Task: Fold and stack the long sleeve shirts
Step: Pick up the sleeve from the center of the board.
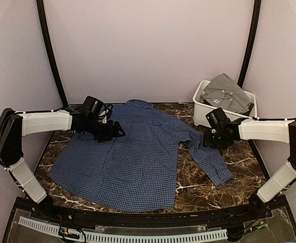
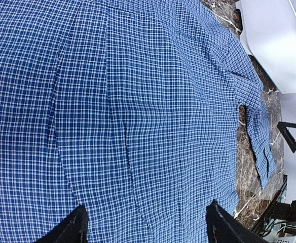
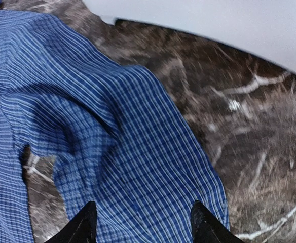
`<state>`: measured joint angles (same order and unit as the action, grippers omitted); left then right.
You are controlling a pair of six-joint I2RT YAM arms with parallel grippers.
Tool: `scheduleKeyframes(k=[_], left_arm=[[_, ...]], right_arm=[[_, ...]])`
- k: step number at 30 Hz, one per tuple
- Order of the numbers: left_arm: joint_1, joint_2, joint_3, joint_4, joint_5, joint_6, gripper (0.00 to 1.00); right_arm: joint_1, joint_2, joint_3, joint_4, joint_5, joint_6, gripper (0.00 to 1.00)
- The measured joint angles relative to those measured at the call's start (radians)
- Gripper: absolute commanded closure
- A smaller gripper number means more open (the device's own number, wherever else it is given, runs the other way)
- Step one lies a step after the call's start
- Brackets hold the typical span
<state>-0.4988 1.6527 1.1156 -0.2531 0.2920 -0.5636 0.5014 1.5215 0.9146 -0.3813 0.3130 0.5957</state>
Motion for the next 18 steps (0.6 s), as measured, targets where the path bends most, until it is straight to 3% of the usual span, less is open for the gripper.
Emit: scheduleKeyframes(k=[6,14,18], left_arm=[[0.0,0.015,0.018,0.005,0.027,0.006,0.21],[-0.002,0.023,0.026,0.006,0.044,0.011,0.21],[-0.003,0.023,0.026,0.005,0.045,0.011,0.21]], right_arm=[[0.0,-0.06,-0.113,-0.046,0.011,0.13,0.42],[-0.006,0.058,-0.118,0.029,0.032,0.193,0.49],[-0.012,0.108,-0.118,0.084,0.05,0.208,0.61]])
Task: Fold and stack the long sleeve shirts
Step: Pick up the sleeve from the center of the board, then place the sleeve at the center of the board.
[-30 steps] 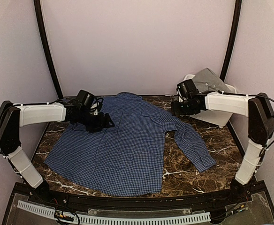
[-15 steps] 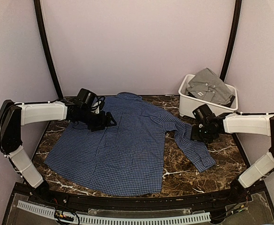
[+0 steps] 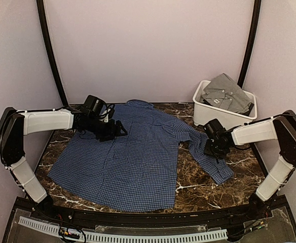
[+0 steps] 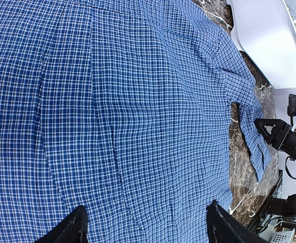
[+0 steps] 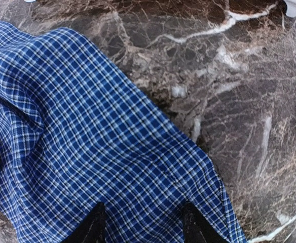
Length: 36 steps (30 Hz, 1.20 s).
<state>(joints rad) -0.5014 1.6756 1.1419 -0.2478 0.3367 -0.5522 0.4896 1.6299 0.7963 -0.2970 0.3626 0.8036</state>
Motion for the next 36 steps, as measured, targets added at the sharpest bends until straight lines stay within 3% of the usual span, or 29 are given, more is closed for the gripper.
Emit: scheduleKeyframes(k=[8,21,25,30,31,33,36], left_arm=[[0.0,0.0,0.0,0.0,0.0,0.0,0.21],[-0.001,0.0,0.0,-0.001,0.0,0.0,0.21],[-0.001,0.0,0.0,-0.005,-0.003,0.004,0.21],[-0.001,0.0,0.0,-0.015,-0.021,0.01,0.21],[-0.001,0.0,0.0,-0.016,-0.026,0.01,0.21],[-0.001,0.0,0.0,-0.016,-0.036,0.009,0.21],[0.0,0.0,0.0,-0.016,-0.043,0.006,0.21]], right_arm=[[-0.008,0.002,0.0,0.013,0.04,0.008,1.0],[-0.076,-0.134,0.224,-0.101,0.124,-0.131,1.0],[0.003,-0.124,0.328,-0.116,0.098,-0.165,1.0],[0.211,0.019,0.579,-0.101,0.032,-0.194,1.0],[0.256,0.072,0.644,-0.091,0.01,-0.202,0.96],[0.329,0.181,0.764,-0.078,-0.03,-0.214,0.69],[0.405,0.336,0.897,-0.068,-0.093,-0.237,0.45]])
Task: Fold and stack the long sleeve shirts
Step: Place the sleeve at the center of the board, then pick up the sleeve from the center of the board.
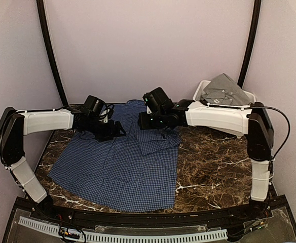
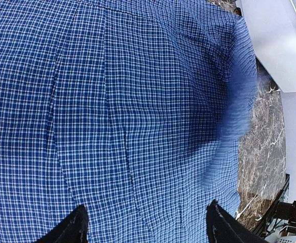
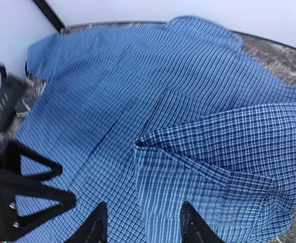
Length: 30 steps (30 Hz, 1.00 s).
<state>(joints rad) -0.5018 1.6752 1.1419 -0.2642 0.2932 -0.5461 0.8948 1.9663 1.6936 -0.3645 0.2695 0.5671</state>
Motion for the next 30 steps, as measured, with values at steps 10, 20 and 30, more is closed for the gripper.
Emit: scheduleKeyframes(k=[10,20,30], left_arm=[[0.0,-0.003,-0.025,0.005,0.0,-0.019,0.21],[0.0,-0.003,-0.027,0.029,0.021,-0.042,0.22],[0.0,-0.003,-0.027,0.031,0.025,-0.042,0.22]], right_arm=[[-0.062,-0.048,-0.198,0.002,-0.134,-0.059,0.47],[-0.183,-0.01,-0.297,0.115,-0.335,-0.077,0.6],[-0.204,0.086,-0.285,0.116,-0.307,-0.05,0.46]])
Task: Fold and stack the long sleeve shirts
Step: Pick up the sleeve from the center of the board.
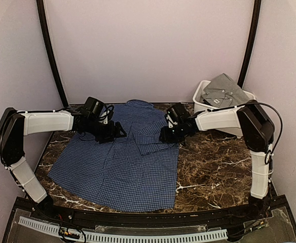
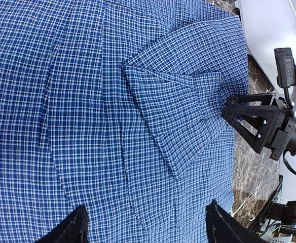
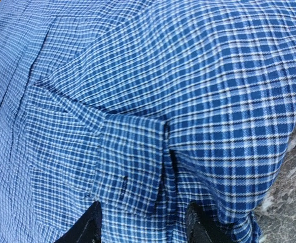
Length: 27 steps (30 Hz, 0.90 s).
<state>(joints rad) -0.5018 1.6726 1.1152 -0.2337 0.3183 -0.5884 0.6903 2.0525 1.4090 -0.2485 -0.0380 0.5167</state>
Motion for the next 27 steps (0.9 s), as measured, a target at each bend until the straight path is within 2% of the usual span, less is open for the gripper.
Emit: scheduleKeyframes(k=[6,9,12,18,19,27], left_arm=[[0.0,0.0,0.0,0.0,0.003,0.0,0.22],[0.0,0.0,0.0,0.001,0.005,0.0,0.22],[0.0,0.001,0.0,0.001,0.007,0.0,0.22],[0.0,0.001,0.0,0.001,0.009,-0.002,0.24],[0.0,0.001,0.0,0.001,0.011,-0.003,0.25],[0.0,0.001,0.0,0.025,0.046,-0.019,0.3]], right_arm=[[0.0,0.051,0.015,0.0,0.04,0.001,0.45],[0.011,0.079,0.055,0.002,0.047,0.001,0.48],[0.023,0.091,0.071,0.003,0.055,0.003,0.6],[0.029,0.091,0.085,-0.01,0.052,0.014,0.96],[0.031,0.091,0.09,-0.011,0.052,0.014,1.0],[0.06,0.065,0.108,0.007,-0.023,0.021,1.0]])
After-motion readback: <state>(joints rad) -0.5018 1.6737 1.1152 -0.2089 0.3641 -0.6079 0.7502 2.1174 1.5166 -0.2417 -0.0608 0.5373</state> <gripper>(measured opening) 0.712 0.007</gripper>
